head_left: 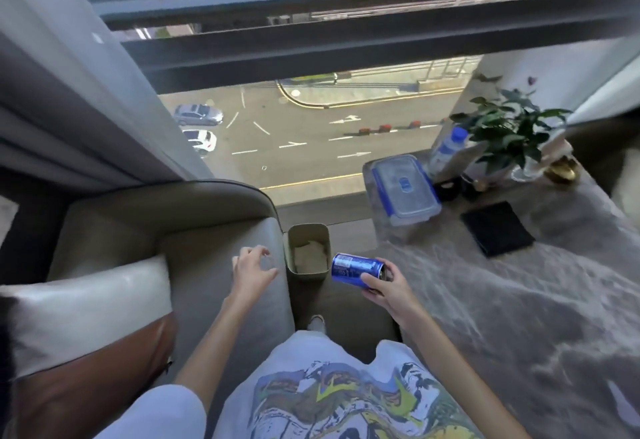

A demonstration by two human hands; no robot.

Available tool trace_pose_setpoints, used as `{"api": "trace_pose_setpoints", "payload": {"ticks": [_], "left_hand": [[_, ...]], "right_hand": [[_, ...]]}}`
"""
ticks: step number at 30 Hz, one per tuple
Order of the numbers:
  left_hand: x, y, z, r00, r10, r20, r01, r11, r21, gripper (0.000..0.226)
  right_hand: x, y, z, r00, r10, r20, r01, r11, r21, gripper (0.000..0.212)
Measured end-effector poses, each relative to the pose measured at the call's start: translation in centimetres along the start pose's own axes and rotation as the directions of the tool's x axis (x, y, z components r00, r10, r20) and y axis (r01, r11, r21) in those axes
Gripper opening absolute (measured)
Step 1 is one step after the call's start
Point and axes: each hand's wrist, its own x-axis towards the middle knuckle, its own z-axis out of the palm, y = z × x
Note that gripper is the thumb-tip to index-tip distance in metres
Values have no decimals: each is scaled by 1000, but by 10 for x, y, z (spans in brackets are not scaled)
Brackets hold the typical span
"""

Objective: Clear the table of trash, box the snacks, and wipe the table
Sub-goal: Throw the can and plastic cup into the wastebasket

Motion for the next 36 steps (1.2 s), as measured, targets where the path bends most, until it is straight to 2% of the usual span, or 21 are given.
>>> {"api": "trace_pose_setpoints", "payload": {"ticks": [9, 12, 14, 16, 19, 21, 23, 27, 31, 34, 36], "left_hand": [[70, -25, -29, 995, -90, 44, 96, 982, -162, 41], [95, -30, -19, 982, -173, 78, 189, 934, -305, 45], [115, -36, -2, 958, -251, 135, 285, 862, -419, 46], [135, -43, 23, 899, -369, 236, 435, 687, -582, 43], [170, -49, 65, 738, -492, 463, 645, 312, -697, 38], [202, -56, 102, 640, -498, 586, 706, 80, -703, 49], [237, -65, 149, 593, -494, 636, 717, -35, -696, 59], [306, -91, 256, 545, -477, 690, 743, -107, -660, 69], [363, -121, 346, 533, -440, 723, 731, -191, -655, 74], [396, -143, 402, 557, -404, 726, 750, -131, -649, 68], [416, -157, 434, 567, -368, 737, 768, -88, -635, 66]], "right_hand": [[69, -22, 73, 1000, 24, 0, -24, 999, -25, 60], [94, -15, 90, 997, 63, -38, -63, 998, -1, 61], [116, -4, 98, 992, 97, -75, -96, 995, 14, 61], [141, 9, 103, 984, 144, -109, -137, 988, 64, 59], [187, 35, 104, 955, 249, -161, -205, 947, 246, 55], [225, 56, 100, 930, 317, -185, -230, 897, 377, 60], [268, 82, 93, 913, 353, -206, -225, 855, 467, 61], [357, 148, 74, 892, 396, -218, -210, 791, 575, 54], [433, 207, 59, 854, 495, -158, -333, 754, 566, 36], [487, 245, 57, 849, 501, -167, -366, 786, 498, 25], [521, 268, 58, 840, 503, -202, -366, 801, 473, 30]]}}
